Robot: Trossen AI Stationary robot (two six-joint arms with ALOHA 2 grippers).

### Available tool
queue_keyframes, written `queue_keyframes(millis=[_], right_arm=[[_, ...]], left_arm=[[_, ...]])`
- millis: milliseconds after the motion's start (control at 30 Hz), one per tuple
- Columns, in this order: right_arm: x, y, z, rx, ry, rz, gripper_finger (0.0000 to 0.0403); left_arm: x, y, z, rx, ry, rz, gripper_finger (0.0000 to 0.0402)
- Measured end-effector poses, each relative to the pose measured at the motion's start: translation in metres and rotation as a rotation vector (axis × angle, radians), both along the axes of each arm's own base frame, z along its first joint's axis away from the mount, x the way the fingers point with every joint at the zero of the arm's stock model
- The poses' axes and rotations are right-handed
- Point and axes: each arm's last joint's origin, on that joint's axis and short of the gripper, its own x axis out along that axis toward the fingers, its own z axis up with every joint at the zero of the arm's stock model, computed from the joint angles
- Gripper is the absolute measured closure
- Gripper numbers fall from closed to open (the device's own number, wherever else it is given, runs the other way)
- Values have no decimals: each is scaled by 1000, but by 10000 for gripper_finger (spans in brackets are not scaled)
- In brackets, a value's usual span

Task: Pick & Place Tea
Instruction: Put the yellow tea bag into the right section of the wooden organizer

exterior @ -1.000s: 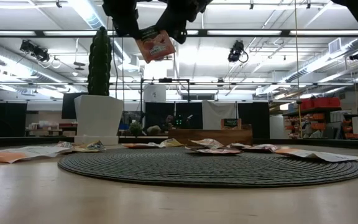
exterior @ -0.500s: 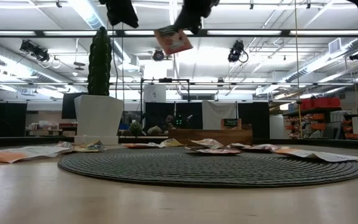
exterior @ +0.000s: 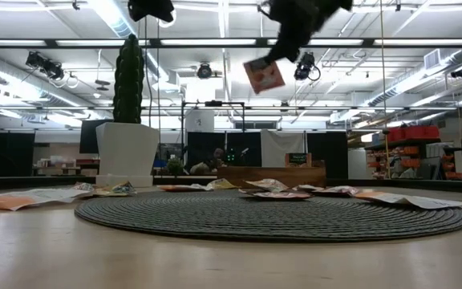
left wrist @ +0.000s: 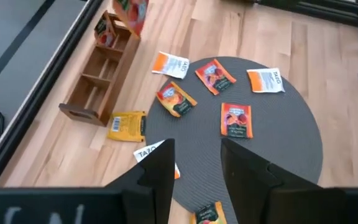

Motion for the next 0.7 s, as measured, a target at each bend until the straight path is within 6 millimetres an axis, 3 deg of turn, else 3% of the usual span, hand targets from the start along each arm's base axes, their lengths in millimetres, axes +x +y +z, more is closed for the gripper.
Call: queue_keyframes(millis=[367,700], right_arm=[[-60,-27,-80,-45,-132,-28,403],[-100,-61,-113,-60,-200,-123,403]], left_arm=[[6,1,7,2,-102,25,266],[11,2,13,-36,-186,61,266]])
